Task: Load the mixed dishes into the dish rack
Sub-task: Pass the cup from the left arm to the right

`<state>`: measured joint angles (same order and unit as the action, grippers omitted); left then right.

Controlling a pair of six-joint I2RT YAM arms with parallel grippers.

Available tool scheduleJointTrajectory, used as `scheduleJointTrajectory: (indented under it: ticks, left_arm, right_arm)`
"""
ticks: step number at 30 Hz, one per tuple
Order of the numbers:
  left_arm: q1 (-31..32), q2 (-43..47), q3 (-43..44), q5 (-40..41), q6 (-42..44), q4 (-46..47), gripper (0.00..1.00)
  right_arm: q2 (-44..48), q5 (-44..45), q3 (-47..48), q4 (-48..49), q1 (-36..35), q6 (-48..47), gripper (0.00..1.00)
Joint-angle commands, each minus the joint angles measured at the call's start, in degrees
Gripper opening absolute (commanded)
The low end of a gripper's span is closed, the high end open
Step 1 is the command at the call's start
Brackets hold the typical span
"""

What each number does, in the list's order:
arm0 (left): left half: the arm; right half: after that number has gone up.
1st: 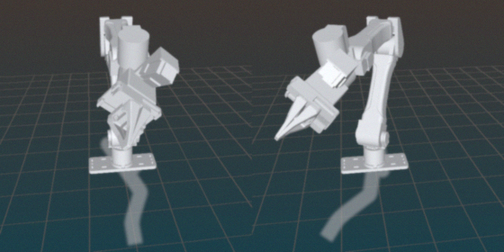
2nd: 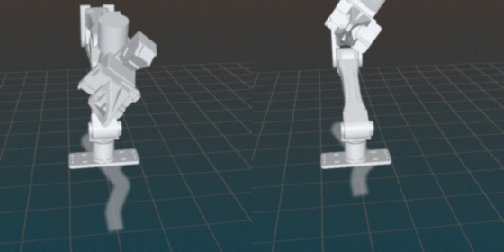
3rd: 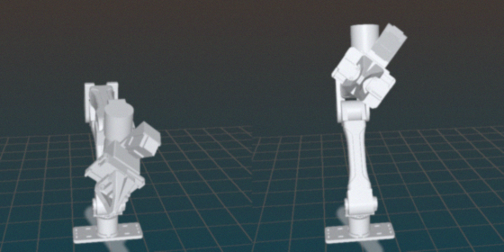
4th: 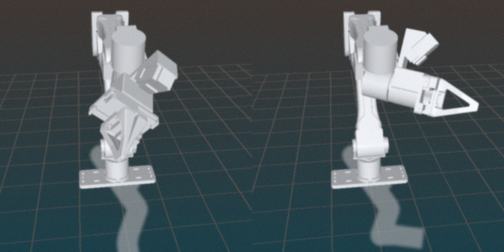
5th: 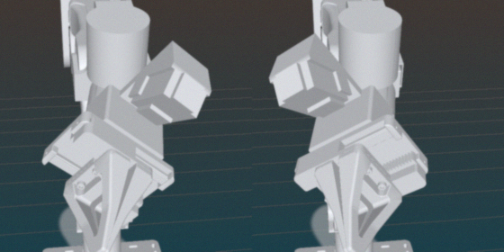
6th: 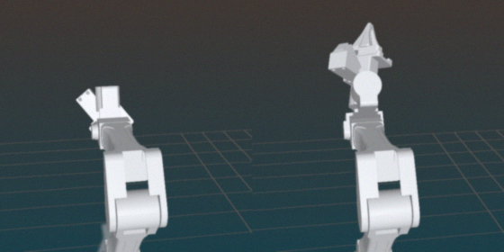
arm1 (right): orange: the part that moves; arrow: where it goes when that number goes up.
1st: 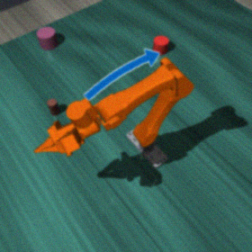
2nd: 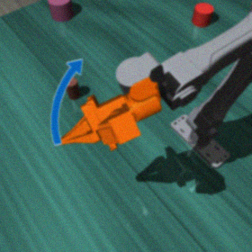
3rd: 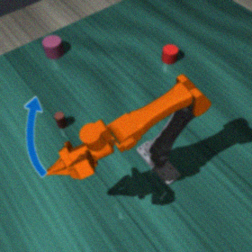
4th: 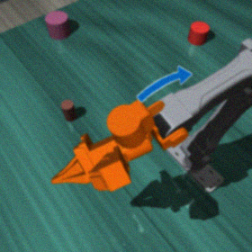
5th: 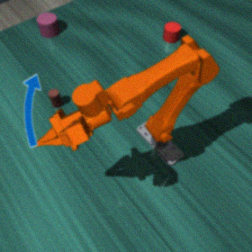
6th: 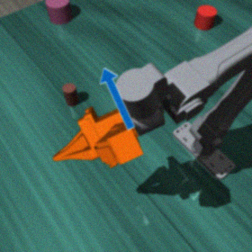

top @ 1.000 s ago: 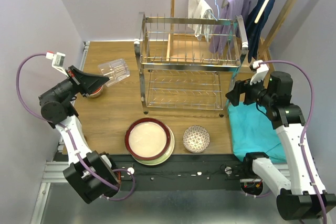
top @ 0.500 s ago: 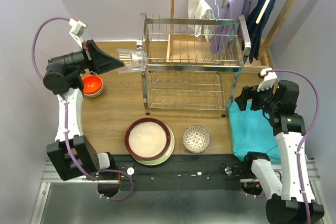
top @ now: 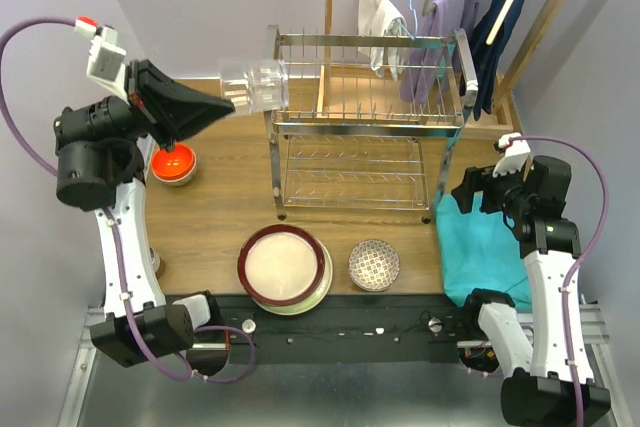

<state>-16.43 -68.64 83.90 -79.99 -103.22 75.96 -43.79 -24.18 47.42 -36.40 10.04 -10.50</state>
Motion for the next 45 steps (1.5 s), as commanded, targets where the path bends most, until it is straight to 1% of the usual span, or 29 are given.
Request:
scheduleJointTrajectory:
  ticks: [1, 2, 3, 4, 6, 7, 9, 10, 11, 12, 13, 14, 16, 18, 20, 24, 26, 28, 29, 30, 31, 32, 34, 36, 39, 40, 41, 43, 45]
  left_arm:
    - [-0.4, -1.1, 2.3, 22.5, 29.3, -40.6, 0.00]
    - [1.6, -1.8, 5.0, 25.7, 43.4, -49.7, 0.00]
    - [3.3, -2.4, 10.2, 29.8, 49.2, -57.0, 0.00]
    - [4.7, -3.3, 12.0, 36.9, 54.6, -67.6, 0.00]
    - [9.5, -4.2, 15.7, 43.6, 64.2, -74.8, 0.00]
    - [11.6, -5.0, 16.6, 48.9, 67.7, -81.5, 0.00]
    - [18.1, -4.8, 16.7, 54.6, 76.6, -86.2, 0.00]
    - [21.0, -3.4, 15.8, 58.4, 78.6, -88.9, 0.00]
    - [23.4, -2.1, 14.4, 64.6, 81.4, -89.1, 0.00]
    - [26.1, -0.6, 9.9, 68.4, 84.3, -88.7, 0.00]
    - [32.8, 3.0, 7.2, 72.0, 90.3, -86.7, 0.00]
    - [35.8, 4.8, 4.6, 78.7, 93.0, -85.8, 0.00]
    - [44.6, 9.3, -1.7, 83.9, 99.3, -84.7, 0.00]
    - [50.6, 12.1, -8.0, 91.8, 102.9, -83.8, 0.00]
    - [55.2, 15.5, -11.6, 94.5, 107.4, -83.2, 0.00]
    - [57.8, 17.4, -15.6, 100.4, 111.2, -84.4, 0.00]
    - [58.4, 18.0, -17.8, 104.3, 114.5, -80.4, 0.00]
    - [60.2, 18.7, -21.3, 106.6, 122.9, -76.3, 0.00]
    - [61.4, 19.0, -23.0, 110.3, 126.3, -68.6, 0.00]
    - [63.1, 19.2, -24.8, 111.6, 136.0, -64.5, 0.00]
    - [66.9, 19.6, -28.7, 112.8, 140.6, -60.3, 0.00]
    - [68.7, 19.7, -30.5, 114.0, 145.6, -51.4, 0.00]
    - [72.1, 20.1, -34.0, 113.4, 154.6, -46.0, 0.00]
    - [74.6, 20.2, -35.1, 112.1, 158.8, -42.6, 0.00]
    - [81.9, 21.0, -39.5, 110.7, 174.3, -35.6, 0.00]
    - [83.8, 21.4, -43.2, 110.2, 178.9, -33.1, 0.00]
    - [87.3, 21.4, -45.3, 109.7, 187.6, -27.5, 0.00]
    - [90.6, 22.1, -49.8, 108.8, 193.2, -23.6, 0.00]
    - [94.7, 22.9, -51.4, 109.2, 196.7, -23.3, 0.00]
  right_arm:
    - [0.5, -0.5, -0.8, 1.1, 1.7, 0.8, 0.95]
    - [0.7, -0.5, -1.1, 1.3, 1.6, 0.8, 0.95]
    - [1.0, -0.3, -1.4, 1.6, 1.7, 1.0, 0.95]
    - [1.5, -0.5, -1.5, 2.0, 1.7, 1.5, 0.95]
    - [2.2, -0.4, -2.4, 2.6, 1.7, 1.9, 0.95]
    - [2.8, -0.3, -2.4, 3.0, 1.7, 2.3, 0.95]
    - [3.8, -0.1, -2.4, 2.9, 1.7, 2.4, 0.95]
    - [4.3, 0.0, -2.2, 2.8, 1.7, 2.9, 0.95]
    - [5.3, -0.2, -1.9, 2.7, 1.7, 3.5, 0.95]
    - [5.5, -1.4, -0.6, 2.3, 1.7, 4.1, 0.95]
    - [5.5, -1.6, 0.1, 1.9, 1.8, 5.1, 0.95]
    - [5.4, -1.3, 1.1, 1.7, 1.7, 5.7, 0.95]
    - [4.5, -0.1, 3.3, 1.9, 1.8, 7.3, 0.95]
    - [3.5, -0.5, 4.6, 2.4, 1.7, 9.0, 0.95]
    - [3.2, -3.8, 6.4, 2.5, 1.7, 12.1, 0.95]
    - [3.7, -6.8, 7.1, 3.0, 1.8, 17.5, 0.95]
    - [4.6, -6.7, 6.4, 3.0, 1.8, 18.3, 0.95]
    - [5.1, -5.7, 6.2, 2.8, 1.8, 18.8, 0.95]
    - [5.2, -6.0, 6.2, 2.8, 1.8, 18.6, 0.95]
    - [5.1, -6.4, 6.5, 2.7, 1.8, 18.7, 0.95]
    - [5.0, -6.9, 6.7, 2.6, 1.8, 19.3, 0.95]
    - [4.9, -7.4, 7.1, 2.7, 1.8, 19.6, 0.95]
    - [4.7, -10.2, 7.9, 3.7, 1.8, 21.3, 0.95]
    - [3.7, -11.6, 8.6, 4.3, 1.8, 22.6, 0.95]
    - [2.7, -13.7, 8.7, 6.0, 1.8, 25.7, 0.95]
    - [2.6, -15.7, 8.8, 6.9, 1.8, 27.3, 0.95]
    - [2.6, -16.4, 8.9, 7.2, 1.8, 28.1, 0.95]
    - [3.0, -17.9, 9.3, 7.7, 1.8, 29.7, 0.97]
    - [3.3, -19.1, 10.1, 7.8, 1.8, 29.8, 0.99]
